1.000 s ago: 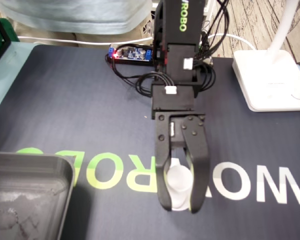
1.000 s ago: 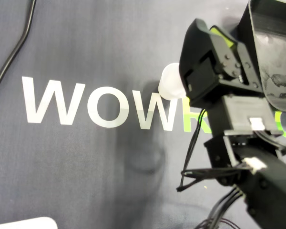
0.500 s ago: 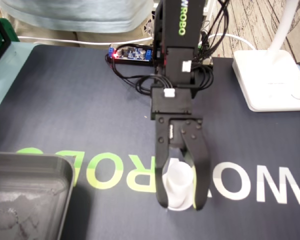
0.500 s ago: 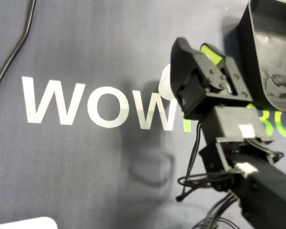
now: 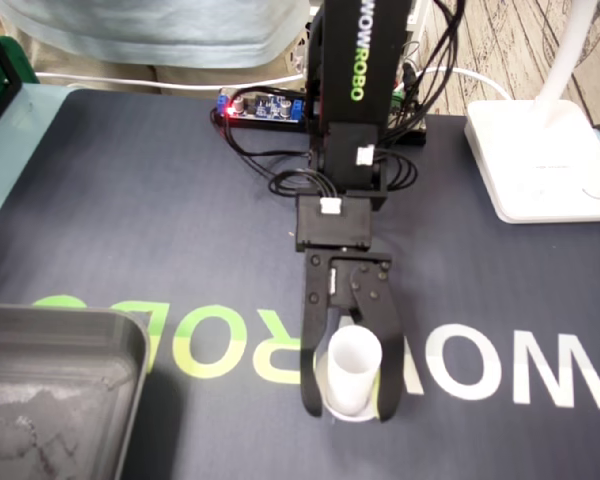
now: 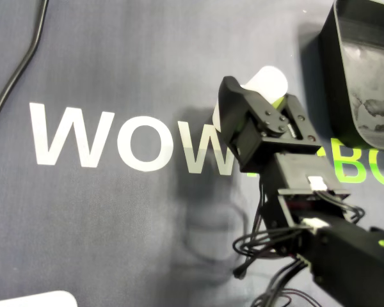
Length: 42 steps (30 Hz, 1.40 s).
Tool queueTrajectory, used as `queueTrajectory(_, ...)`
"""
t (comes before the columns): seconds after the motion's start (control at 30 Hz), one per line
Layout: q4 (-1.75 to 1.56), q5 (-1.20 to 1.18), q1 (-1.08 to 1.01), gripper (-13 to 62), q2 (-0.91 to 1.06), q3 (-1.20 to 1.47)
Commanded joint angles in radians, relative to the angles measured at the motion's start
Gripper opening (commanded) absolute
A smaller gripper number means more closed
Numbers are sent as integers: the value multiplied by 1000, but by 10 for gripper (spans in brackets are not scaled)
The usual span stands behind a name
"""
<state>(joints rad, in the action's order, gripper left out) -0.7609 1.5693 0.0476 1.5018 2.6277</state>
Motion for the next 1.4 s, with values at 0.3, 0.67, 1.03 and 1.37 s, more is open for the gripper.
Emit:
queueTrajectory(0.3,-75,-8,8,151,9,-28)
queueTrajectory(0.67,-75,-80,20,27,12,-37)
queueTrajectory(1.03,-61,-91,34,27,54,-100)
queueTrajectory(1.37,218,-233,8,27,204,-319)
